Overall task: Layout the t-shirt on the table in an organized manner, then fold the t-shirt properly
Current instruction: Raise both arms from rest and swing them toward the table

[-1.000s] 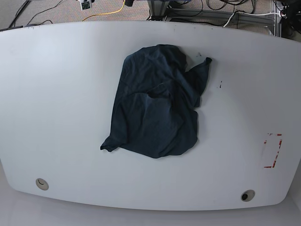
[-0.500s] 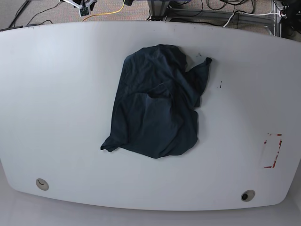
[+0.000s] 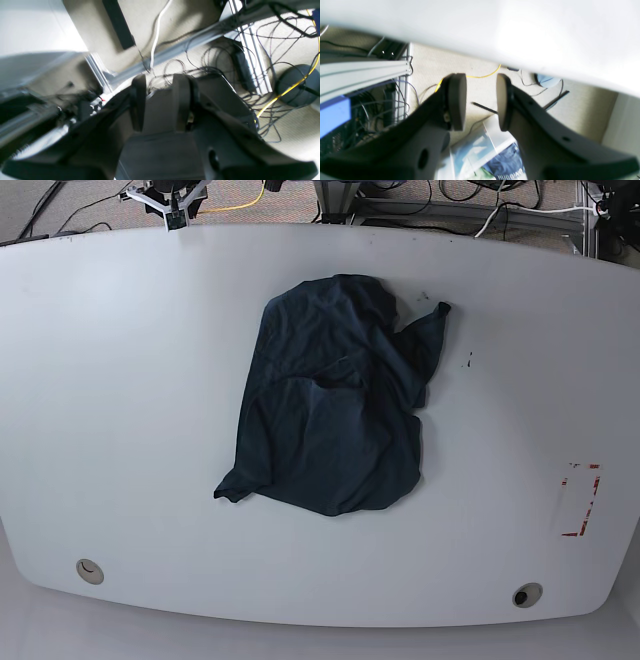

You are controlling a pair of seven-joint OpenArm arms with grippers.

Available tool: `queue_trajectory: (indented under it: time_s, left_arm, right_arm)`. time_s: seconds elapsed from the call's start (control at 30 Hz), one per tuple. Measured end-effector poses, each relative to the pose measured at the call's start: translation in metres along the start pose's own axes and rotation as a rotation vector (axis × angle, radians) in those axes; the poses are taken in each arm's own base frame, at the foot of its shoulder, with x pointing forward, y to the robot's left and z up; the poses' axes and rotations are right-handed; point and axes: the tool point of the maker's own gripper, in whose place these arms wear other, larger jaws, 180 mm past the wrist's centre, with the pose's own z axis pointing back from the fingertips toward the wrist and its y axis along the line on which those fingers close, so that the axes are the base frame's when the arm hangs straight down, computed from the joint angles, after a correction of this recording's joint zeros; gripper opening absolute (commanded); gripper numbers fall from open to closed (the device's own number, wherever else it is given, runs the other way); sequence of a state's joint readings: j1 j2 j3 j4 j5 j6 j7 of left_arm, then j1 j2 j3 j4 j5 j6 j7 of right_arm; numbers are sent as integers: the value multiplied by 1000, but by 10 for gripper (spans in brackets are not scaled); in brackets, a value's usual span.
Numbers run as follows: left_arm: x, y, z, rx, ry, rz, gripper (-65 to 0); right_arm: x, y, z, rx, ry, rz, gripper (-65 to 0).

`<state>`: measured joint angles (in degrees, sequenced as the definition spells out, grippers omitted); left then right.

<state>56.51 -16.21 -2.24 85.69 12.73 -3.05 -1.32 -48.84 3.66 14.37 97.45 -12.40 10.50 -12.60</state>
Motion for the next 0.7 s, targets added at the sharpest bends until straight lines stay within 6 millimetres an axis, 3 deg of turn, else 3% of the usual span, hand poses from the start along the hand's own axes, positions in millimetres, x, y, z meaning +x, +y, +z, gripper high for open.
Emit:
queue_trajectory:
  time_s: [0.27,0.7]
  left_arm:
    - [5,8,28,-32,-25,-64,-490]
    - [7,33,11,2,-26,-125,-490]
  right_arm:
    - [0,6,22,5,3,-7,-498]
    - [6,4,29,-3,7,-4,-495]
